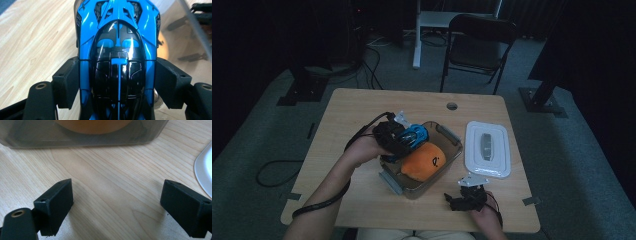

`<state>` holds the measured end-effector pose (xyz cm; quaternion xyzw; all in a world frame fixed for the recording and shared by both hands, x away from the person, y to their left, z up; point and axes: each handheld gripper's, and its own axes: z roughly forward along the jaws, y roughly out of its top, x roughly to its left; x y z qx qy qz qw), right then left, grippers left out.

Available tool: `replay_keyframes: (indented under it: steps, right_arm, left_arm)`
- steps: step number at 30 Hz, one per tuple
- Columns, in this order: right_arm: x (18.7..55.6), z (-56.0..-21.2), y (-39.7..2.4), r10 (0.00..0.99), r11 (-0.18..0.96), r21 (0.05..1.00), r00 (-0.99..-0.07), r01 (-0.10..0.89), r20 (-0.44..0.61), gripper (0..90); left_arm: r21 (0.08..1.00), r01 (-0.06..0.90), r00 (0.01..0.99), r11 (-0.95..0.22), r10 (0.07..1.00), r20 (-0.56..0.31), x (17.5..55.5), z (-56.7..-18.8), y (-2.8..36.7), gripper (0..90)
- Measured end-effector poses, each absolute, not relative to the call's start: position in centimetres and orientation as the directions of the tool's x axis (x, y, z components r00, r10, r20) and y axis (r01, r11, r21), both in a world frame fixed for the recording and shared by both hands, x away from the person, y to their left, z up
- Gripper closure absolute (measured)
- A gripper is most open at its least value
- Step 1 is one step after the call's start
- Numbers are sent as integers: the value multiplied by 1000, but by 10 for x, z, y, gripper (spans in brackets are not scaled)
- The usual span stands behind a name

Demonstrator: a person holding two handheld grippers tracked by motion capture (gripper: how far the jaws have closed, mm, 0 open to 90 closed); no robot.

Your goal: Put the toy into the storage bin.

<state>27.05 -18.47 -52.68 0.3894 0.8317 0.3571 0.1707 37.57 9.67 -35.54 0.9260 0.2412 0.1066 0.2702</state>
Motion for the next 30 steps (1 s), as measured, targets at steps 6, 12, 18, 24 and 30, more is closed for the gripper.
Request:
replay_keyframes:
  steps: [6,12,18,24,30]
  right_arm:
    - [270,-527,-185,770,441,725,-638,529,-2,108]
    - [271,-527,-185,767,444,724,-642,528,-2,108]
    - [271,-527,-185,766,444,721,-643,531,1,108]
    - [271,-527,-185,765,446,721,-645,530,2,108]
    - [271,-527,-185,764,447,722,-645,527,-2,108]
  left_arm:
    - [539,395,864,-744,501,58,379,-366,90,285]
    - [536,411,855,-738,516,55,382,-370,84,284]
    - [522,413,847,-747,525,81,381,-371,75,284]
    - [509,396,868,-764,493,66,368,-373,68,284]
    - [479,426,854,-767,516,68,374,-393,68,283]
